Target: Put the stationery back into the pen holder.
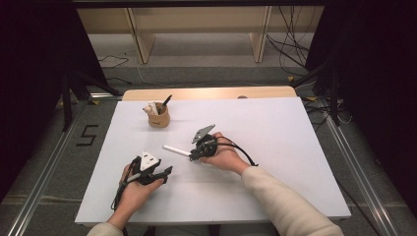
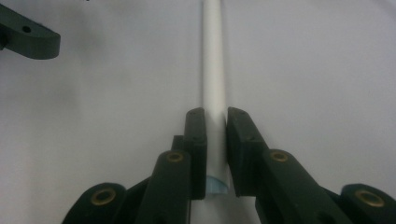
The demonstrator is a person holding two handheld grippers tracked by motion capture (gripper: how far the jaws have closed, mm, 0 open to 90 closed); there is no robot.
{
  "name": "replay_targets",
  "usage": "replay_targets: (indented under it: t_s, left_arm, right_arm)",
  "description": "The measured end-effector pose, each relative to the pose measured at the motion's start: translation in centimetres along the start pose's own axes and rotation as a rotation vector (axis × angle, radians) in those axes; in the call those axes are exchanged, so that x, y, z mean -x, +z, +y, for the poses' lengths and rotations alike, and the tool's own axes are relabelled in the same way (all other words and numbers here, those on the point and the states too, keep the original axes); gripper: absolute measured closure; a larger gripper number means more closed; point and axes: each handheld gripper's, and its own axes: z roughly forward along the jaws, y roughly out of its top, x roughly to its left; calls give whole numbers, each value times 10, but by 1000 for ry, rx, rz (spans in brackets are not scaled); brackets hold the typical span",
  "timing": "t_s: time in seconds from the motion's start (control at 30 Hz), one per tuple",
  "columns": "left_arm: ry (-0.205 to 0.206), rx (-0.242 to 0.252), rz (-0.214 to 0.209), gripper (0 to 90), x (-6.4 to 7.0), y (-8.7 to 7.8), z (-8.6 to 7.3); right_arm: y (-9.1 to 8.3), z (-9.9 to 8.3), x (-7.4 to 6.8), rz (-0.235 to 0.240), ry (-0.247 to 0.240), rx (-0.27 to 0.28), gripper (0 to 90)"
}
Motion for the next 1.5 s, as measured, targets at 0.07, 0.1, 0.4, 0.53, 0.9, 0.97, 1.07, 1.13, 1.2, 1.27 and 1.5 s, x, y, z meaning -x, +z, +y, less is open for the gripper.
replay_targets:
  t_s: [0.07, 0.1, 0.4, 0.53, 0.9, 0.97, 1.07, 1.13, 1.2, 1.27, 1.5]
  left_arm:
    - [2, -1, 1, 476, 0, 0, 0]
    - [1, -1, 0, 476, 0, 0, 0]
    - [-2, -1, -1, 482, 0, 1, 0]
    - [-5, 0, 0, 483, -1, 1, -1]
    - [-78, 44, 18, 454, -4, 0, 1]
    - [-119, 67, 15, 430, -5, 0, 3]
    - [-169, 103, 0, 385, -4, 1, 8]
    - [-205, 128, -6, 359, -5, 2, 12]
    - [-248, 141, -22, 339, -5, 5, 16]
    - [-284, 150, -44, 334, -5, 9, 18]
    - [-348, 178, -79, 330, -4, 19, 26]
  right_arm:
    - [0, 0, 0, 1, 11, 7, 794]
    - [0, -1, 1, 3, 6, 5, 794]
    - [-1, -2, 0, 0, 24, 16, 795]
    - [1, -1, -2, 10, 27, 25, 794]
    - [-11, 2, -9, 7, 47, 103, 795]
    - [-17, 1, -11, 7, 47, 123, 795]
    - [-25, -2, -17, 13, 53, 153, 795]
    - [-31, -5, -20, 16, 58, 169, 794]
    - [-34, -8, -22, 19, 61, 177, 794]
    - [-36, -11, -25, 21, 59, 185, 794]
    - [-41, -13, -29, 17, 55, 202, 794]
